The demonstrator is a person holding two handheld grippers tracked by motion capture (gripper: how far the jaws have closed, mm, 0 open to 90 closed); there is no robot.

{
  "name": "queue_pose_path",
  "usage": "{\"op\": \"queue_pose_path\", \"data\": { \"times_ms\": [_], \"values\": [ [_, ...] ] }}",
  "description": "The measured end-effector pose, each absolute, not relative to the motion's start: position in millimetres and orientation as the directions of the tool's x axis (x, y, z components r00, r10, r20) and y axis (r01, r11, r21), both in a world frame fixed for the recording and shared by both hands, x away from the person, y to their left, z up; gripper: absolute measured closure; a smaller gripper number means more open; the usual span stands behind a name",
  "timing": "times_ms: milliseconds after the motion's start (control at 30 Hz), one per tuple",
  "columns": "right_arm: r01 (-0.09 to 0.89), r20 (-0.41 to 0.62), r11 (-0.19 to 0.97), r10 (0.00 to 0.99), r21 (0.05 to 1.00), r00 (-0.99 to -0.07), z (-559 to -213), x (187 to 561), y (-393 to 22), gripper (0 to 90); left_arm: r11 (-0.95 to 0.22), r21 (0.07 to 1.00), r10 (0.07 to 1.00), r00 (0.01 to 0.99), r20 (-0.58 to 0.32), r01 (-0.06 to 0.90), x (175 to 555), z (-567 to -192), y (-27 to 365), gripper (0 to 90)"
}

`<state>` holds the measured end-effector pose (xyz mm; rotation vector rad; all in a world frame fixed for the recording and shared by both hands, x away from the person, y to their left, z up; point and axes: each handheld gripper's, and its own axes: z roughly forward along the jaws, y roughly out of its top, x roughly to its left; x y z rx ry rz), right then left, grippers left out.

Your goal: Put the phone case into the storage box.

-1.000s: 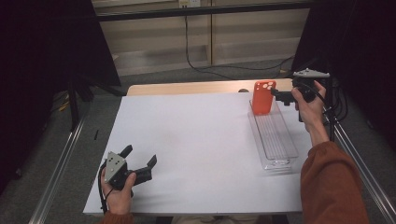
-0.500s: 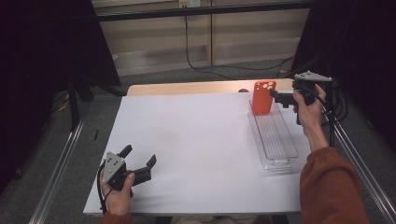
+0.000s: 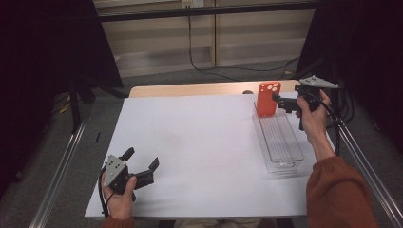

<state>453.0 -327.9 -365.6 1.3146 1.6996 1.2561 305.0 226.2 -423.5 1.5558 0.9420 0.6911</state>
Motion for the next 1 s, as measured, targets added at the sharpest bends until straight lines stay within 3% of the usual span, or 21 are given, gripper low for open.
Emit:
{"op": "queue_pose_path", "data": {
  "times_ms": [1000],
  "values": [
    [0.245,0.05,0.02,0.959,0.969,-0.278,-372.7,405.4,-326.4,0.5,-0.043,0.98,0.863,0.501,-0.061,0.193,302.6,-422.4,226.9,2.2]
  ]
}}
